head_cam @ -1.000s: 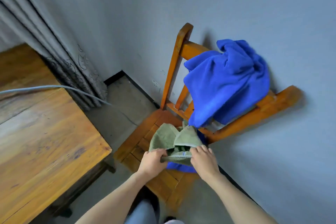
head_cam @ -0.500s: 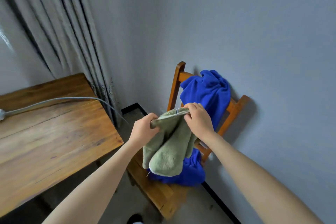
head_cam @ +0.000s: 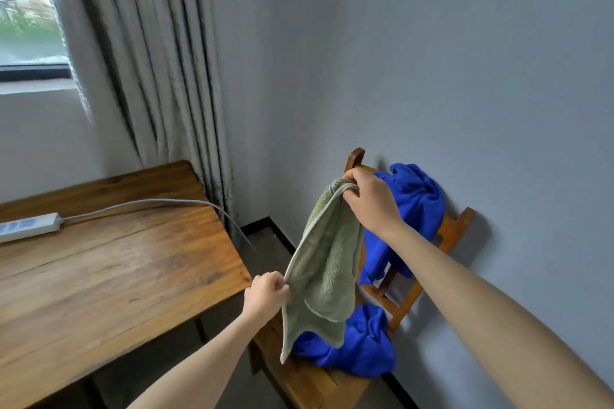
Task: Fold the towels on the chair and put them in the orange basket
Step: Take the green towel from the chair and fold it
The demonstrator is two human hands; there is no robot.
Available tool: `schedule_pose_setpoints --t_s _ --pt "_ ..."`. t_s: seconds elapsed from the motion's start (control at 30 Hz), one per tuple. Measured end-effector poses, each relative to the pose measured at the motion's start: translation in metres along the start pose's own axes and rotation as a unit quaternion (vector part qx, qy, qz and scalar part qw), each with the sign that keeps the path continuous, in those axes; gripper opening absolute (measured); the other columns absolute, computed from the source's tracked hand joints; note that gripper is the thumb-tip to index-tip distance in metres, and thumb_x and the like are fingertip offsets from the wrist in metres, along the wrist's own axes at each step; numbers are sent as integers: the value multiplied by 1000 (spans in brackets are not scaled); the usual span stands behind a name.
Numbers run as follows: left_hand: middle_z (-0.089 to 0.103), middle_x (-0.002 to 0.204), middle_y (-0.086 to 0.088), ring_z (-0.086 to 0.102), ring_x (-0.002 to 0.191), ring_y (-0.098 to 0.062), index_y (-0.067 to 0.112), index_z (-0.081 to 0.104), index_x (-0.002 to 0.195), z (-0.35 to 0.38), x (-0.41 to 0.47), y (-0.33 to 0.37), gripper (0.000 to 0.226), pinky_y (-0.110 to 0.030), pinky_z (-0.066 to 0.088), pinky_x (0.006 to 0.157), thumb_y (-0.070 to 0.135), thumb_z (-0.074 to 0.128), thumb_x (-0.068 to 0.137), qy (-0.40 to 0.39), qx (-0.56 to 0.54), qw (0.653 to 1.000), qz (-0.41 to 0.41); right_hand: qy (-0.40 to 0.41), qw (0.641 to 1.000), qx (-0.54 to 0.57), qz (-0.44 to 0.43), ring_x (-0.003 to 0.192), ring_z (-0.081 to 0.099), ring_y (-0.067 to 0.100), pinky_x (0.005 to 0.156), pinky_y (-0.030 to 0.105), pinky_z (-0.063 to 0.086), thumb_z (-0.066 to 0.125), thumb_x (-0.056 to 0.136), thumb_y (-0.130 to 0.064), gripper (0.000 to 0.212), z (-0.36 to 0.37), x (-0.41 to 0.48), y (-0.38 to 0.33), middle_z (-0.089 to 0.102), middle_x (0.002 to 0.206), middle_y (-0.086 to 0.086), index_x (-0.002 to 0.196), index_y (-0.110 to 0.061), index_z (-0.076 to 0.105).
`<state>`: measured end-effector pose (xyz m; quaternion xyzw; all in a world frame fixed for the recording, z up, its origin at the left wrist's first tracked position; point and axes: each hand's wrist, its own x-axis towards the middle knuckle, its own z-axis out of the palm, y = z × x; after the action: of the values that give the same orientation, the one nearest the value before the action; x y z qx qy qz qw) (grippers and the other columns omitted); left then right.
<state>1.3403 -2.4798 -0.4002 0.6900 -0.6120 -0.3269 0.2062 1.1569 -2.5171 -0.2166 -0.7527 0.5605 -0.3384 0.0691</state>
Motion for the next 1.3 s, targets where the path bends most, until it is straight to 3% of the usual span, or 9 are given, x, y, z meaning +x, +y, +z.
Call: schedule_pose_setpoints --t_s 0.17,0.43,0.53,0.6,0.73,0.9,1.1,1.23,1.3 --pt "55 75 -1 51 72 -16 12 53 75 -7 6 -7 12 -28 39 64 13 51 87 -9 -130 991 -11 25 999 27 35 68 50 13 58 17 38 48 92 -6 16 -8 13 -7 58 84 4 103 -2 58" --pt "58 74 -5 53 68 -18 13 55 73 -38 11 0 18 -27 42 58 11 51 91 69 -305 948 -58 48 991 24 126 84 52 17 77 33 46 48 91 -5 18 -8 22 19 62 97 10 106 0 57" --pt "62 75 -8 57 67 -19 11 59 76 -59 13 13 16 -30 47 60 11 53 91 105 -319 941 -38 42 979 31 195 83 52 19 71 25 39 48 91 -5 17 1 19 45 60 90 6 104 1 57" --pt "63 78 -8 59 71 -20 10 62 79 -68 18 22 14 -33 49 65 12 54 90 119 -298 947 -27 -1 970 30 242 93 56 25 72 24 38 50 92 -8 20 15 10 63 56 92 4 110 -1 56" --pt "62 77 -2 58 78 -20 12 65 79 -64 27 33 16 -28 45 67 14 53 88 130 -197 970 -56 -124 947 21 297 117 49 29 92 33 40 56 91 -18 42 63 -29 84 46 130 15 131 -9 46" --pt "57 70 -9 50 62 -24 8 60 73 -27 38 28 18 -26 40 58 9 50 88 71 -164 966 -184 -278 907 91 303 111 54 21 87 27 43 60 89 -25 34 127 -94 66 58 122 7 119 -12 57" --pt "34 68 -6 31 57 -16 7 43 78 -17 44 27 15 -25 32 56 3 45 92 43 -406 829 -382 -321 873 209 304 114 49 13 92 24 40 69 80 -28 55 177 -156 48 54 122 2 127 -11 48" --pt "43 76 -5 42 63 -15 6 48 89 -18 41 28 9 -23 36 54 5 41 94 25 -460 786 -412 -261 908 126 304 133 36 19 106 32 35 73 72 -40 85 195 -166 48 40 141 1 141 -20 29" --pt "53 94 -5 53 81 -14 3 53 112 -19 40 33 21 -22 46 66 4 43 94 34 -489 758 -429 -235 929 77 275 137 30 19 108 33 33 73 72 -45 94 199 -165 43 33 147 1 146 -20 19"
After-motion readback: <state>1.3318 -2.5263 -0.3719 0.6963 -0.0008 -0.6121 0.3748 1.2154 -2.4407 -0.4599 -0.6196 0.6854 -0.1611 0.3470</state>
